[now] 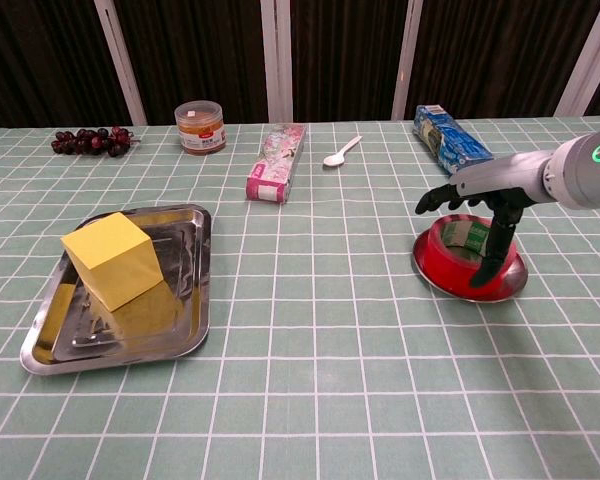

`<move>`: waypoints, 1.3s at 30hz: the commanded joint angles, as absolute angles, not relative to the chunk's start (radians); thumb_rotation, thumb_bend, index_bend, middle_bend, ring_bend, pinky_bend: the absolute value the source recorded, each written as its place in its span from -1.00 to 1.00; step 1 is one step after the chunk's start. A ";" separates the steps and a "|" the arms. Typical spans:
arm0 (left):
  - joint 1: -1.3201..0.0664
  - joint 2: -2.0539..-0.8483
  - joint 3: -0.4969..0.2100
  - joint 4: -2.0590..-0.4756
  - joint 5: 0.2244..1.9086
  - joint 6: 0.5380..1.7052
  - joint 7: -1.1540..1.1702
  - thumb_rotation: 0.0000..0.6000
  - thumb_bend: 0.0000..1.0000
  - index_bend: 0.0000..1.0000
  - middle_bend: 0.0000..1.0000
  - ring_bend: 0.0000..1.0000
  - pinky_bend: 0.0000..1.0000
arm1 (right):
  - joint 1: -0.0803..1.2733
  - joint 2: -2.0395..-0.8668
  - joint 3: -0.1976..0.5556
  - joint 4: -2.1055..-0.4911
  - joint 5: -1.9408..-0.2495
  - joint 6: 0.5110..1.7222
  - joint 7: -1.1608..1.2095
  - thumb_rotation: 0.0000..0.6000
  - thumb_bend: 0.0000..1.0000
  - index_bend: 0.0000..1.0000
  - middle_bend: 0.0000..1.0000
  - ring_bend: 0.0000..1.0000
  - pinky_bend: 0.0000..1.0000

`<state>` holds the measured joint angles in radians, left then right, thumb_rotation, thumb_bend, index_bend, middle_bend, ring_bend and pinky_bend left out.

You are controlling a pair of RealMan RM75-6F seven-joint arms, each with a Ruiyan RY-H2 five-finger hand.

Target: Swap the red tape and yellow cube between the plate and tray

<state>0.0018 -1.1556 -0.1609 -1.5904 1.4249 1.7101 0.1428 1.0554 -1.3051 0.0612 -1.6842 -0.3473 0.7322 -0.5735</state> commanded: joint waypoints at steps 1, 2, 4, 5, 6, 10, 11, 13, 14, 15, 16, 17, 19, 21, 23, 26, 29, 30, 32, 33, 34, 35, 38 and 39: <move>0.003 -1.157 -0.163 -1.591 1.422 1.713 0.144 1.00 -1.00 -0.81 -1.00 -1.00 -1.00 | 1.062 -1.316 0.057 -1.666 -0.350 0.728 -0.561 1.00 -0.68 -0.85 -1.00 -0.97 -1.00; 0.003 -1.157 -0.164 -1.591 1.421 1.713 0.144 1.00 -1.00 -0.81 -1.00 -1.00 -1.00 | 1.064 -1.320 0.053 -1.657 -0.353 0.729 -0.560 1.00 -0.68 -0.84 -1.00 -0.96 -1.00; 0.004 -1.157 -0.165 -1.591 1.420 1.713 0.147 1.00 -1.00 -0.80 -1.00 -1.00 -1.00 | 1.069 -1.327 0.044 -1.644 -0.356 0.730 -0.562 1.00 -0.68 -0.83 -1.00 -0.94 -1.00; 0.004 -1.158 -0.165 -1.591 1.419 1.714 0.148 1.00 -1.00 -0.80 -1.00 -1.00 -1.00 | 1.071 -1.331 0.040 -1.638 -0.358 0.731 -0.562 1.00 -0.68 -0.83 -1.00 -0.94 -1.00; 0.004 -1.160 -0.167 -1.590 1.418 1.715 0.149 1.00 -1.00 -0.79 -1.00 -1.00 -1.00 | 1.072 -1.335 0.039 -1.632 -0.361 0.730 -0.558 1.00 -0.68 -0.83 -1.00 -0.93 -1.00; 0.006 -1.163 -0.170 -1.591 1.416 1.721 0.150 1.00 -1.00 -0.77 -1.00 -1.00 -1.00 | 1.069 -1.350 0.032 -1.606 -0.379 0.732 -0.542 1.00 -0.68 -0.83 -1.00 -0.88 -1.00; 0.006 -1.163 -0.170 -1.591 1.417 1.722 0.150 1.00 -1.00 -0.77 -1.00 -1.00 -1.00 | 1.069 -1.353 0.028 -1.601 -0.382 0.731 -0.542 1.00 -0.68 -0.83 -1.00 -0.87 -1.00; 0.008 -1.163 -0.169 -1.593 1.419 1.725 0.149 1.00 -1.00 -0.76 -1.00 -1.00 -1.00 | 1.069 -1.358 0.021 -1.589 -0.387 0.726 -0.537 1.00 -0.68 -0.81 -0.98 -0.79 -0.95; 0.008 -1.163 -0.169 -1.594 1.420 1.726 0.150 1.00 -1.00 -0.76 -1.00 -1.00 -1.00 | 1.068 -1.360 0.020 -1.585 -0.389 0.724 -0.534 1.00 -0.68 -0.80 -0.96 -0.76 -0.92; 0.008 -1.163 -0.168 -1.595 1.422 1.727 0.150 1.00 -1.00 -0.76 -1.00 -1.00 -1.00 | 1.067 -1.362 0.019 -1.579 -0.394 0.722 -0.529 1.00 -0.68 -0.77 -0.94 -0.71 -0.87; 0.009 -1.163 -0.167 -1.597 1.425 1.726 0.151 1.00 -1.00 -0.76 -1.00 -1.00 -1.00 | 1.066 -1.364 0.018 -1.573 -0.401 0.722 -0.525 1.00 -0.68 -0.74 -0.91 -0.66 -0.82; 0.009 -1.163 -0.166 -1.598 1.426 1.726 0.152 1.00 -1.00 -0.76 -1.00 -1.00 -1.00 | 1.064 -1.367 0.018 -1.567 -0.410 0.724 -0.520 1.00 -0.68 -0.72 -0.90 -0.62 -0.78; 0.008 -1.164 -0.163 -1.599 1.430 1.726 0.157 1.00 -1.00 -0.75 -1.00 -1.00 -1.00 | 1.060 -1.372 0.017 -1.556 -0.428 0.730 -0.514 1.00 -0.68 -0.68 -0.87 -0.57 -0.72; 0.007 -1.166 -0.162 -1.600 1.433 1.724 0.163 1.00 -1.00 -0.74 -1.00 -1.00 -1.00 | 1.055 -1.377 0.017 -1.547 -0.446 0.731 -0.505 1.00 -0.68 -0.67 -0.86 -0.56 -0.71; 0.007 -1.168 -0.161 -1.602 1.433 1.723 0.165 1.00 -1.00 -0.73 -1.00 -1.00 -1.00 | 1.051 -1.379 0.016 -1.542 -0.459 0.725 -0.496 1.00 -0.68 -0.66 -0.85 -0.55 -0.70; 0.008 -1.168 -0.161 -1.605 1.436 1.727 0.164 1.00 -1.00 -0.72 -1.00 -1.00 -1.00 | 1.046 -1.381 0.013 -1.531 -0.482 0.714 -0.483 1.00 -0.68 -0.65 -0.81 -0.50 -0.65; 0.009 -1.169 -0.161 -1.606 1.440 1.730 0.163 1.00 -1.00 -0.71 -1.00 -1.00 -1.00 | 1.041 -1.385 0.010 -1.519 -0.502 0.710 -0.475 1.00 -0.68 -0.63 -0.79 -0.44 -0.60; 0.009 -1.169 -0.161 -1.606 1.441 1.731 0.163 1.00 -1.00 -0.70 -1.00 -1.00 -1.00 | 1.040 -1.386 0.010 -1.517 -0.507 0.710 -0.472 1.00 -0.68 -0.61 -0.78 -0.41 -0.57; 0.009 -1.169 -0.159 -1.608 1.443 1.729 0.162 1.00 -1.00 -0.70 -1.00 -1.00 -1.00 | 1.035 -1.390 0.012 -1.509 -0.525 0.712 -0.463 1.00 -0.65 -0.55 -0.74 -0.33 -0.48; 0.008 -1.169 -0.159 -1.608 1.444 1.729 0.162 1.00 -1.00 -0.70 -1.00 -1.00 -1.00 | 1.032 -1.392 0.014 -1.506 -0.535 0.714 -0.458 1.00 -0.59 -0.51 -0.70 -0.28 -0.41; 0.008 -1.170 -0.158 -1.608 1.446 1.729 0.162 1.00 -1.00 -0.69 -1.00 -1.00 -1.00 | 1.028 -1.395 0.017 -1.502 -0.551 0.718 -0.450 1.00 -0.54 -0.48 -0.68 -0.25 -0.37; 0.008 -1.170 -0.158 -1.609 1.446 1.728 0.161 1.00 -1.00 -0.69 -1.00 -1.00 -1.00 | 1.022 -1.398 0.021 -1.499 -0.569 0.725 -0.441 1.00 -0.50 -0.47 -0.65 -0.23 -0.34; 0.009 -1.168 -0.157 -1.612 1.447 1.727 0.155 1.00 -1.00 -0.68 -1.00 -1.00 -1.00 | 1.010 -1.398 0.031 -1.501 -0.618 0.734 -0.420 1.00 -0.45 -0.45 -0.62 -0.18 -0.30; 0.009 -1.168 -0.157 -1.613 1.448 1.728 0.154 1.00 -1.00 -0.68 -1.00 -1.00 -1.00 | 1.007 -1.395 0.036 -1.505 -0.633 0.736 -0.412 1.00 -0.44 -0.45 -0.62 -0.17 -0.30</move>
<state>0.0091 -1.1679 -0.1573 -1.6126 1.4483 1.7279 0.1541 1.0163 -1.3960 0.0264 -1.5029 -0.6090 0.7287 -0.4282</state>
